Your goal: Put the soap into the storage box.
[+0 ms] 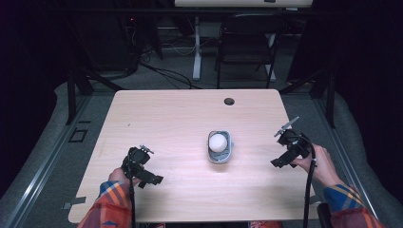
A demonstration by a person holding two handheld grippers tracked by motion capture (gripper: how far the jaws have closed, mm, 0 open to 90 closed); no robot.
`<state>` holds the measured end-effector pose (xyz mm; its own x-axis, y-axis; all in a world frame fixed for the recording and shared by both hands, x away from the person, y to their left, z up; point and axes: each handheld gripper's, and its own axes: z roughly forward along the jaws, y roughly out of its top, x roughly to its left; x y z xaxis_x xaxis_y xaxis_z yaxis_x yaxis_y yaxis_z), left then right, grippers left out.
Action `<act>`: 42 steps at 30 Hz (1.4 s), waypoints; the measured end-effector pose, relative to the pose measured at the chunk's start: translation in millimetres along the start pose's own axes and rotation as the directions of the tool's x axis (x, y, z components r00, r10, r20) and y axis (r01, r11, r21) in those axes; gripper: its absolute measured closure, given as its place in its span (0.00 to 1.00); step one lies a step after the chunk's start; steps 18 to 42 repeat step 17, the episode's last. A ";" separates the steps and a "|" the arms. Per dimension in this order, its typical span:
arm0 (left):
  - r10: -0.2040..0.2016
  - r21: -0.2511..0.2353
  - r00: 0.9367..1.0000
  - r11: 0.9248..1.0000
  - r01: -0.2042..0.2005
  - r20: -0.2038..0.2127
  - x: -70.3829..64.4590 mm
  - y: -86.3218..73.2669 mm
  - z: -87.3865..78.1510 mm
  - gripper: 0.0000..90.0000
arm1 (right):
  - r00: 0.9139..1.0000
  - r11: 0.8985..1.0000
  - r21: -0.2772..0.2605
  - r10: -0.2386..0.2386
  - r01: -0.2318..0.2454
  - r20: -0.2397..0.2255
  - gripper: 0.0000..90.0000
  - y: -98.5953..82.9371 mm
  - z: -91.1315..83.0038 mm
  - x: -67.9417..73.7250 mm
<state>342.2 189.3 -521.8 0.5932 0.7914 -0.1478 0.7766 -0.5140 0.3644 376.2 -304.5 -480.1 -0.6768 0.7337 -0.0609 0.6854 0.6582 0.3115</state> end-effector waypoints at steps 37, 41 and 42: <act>0.008 -0.002 1.000 1.000 -0.008 -0.002 -0.6 0.4 0.0 0.00 | 1.000 0.997 0.075 0.003 -0.003 0.008 0.01 -17.8 31.0 5.0; 0.008 -0.002 1.000 1.000 -0.008 -0.002 -0.6 0.4 0.0 0.00 | 1.000 0.997 0.075 0.003 -0.003 0.008 0.01 -17.8 31.0 5.0; 0.008 -0.002 1.000 1.000 -0.008 -0.002 -0.6 0.4 0.0 0.00 | 1.000 0.997 0.075 0.003 -0.003 0.008 0.01 -17.8 31.0 5.0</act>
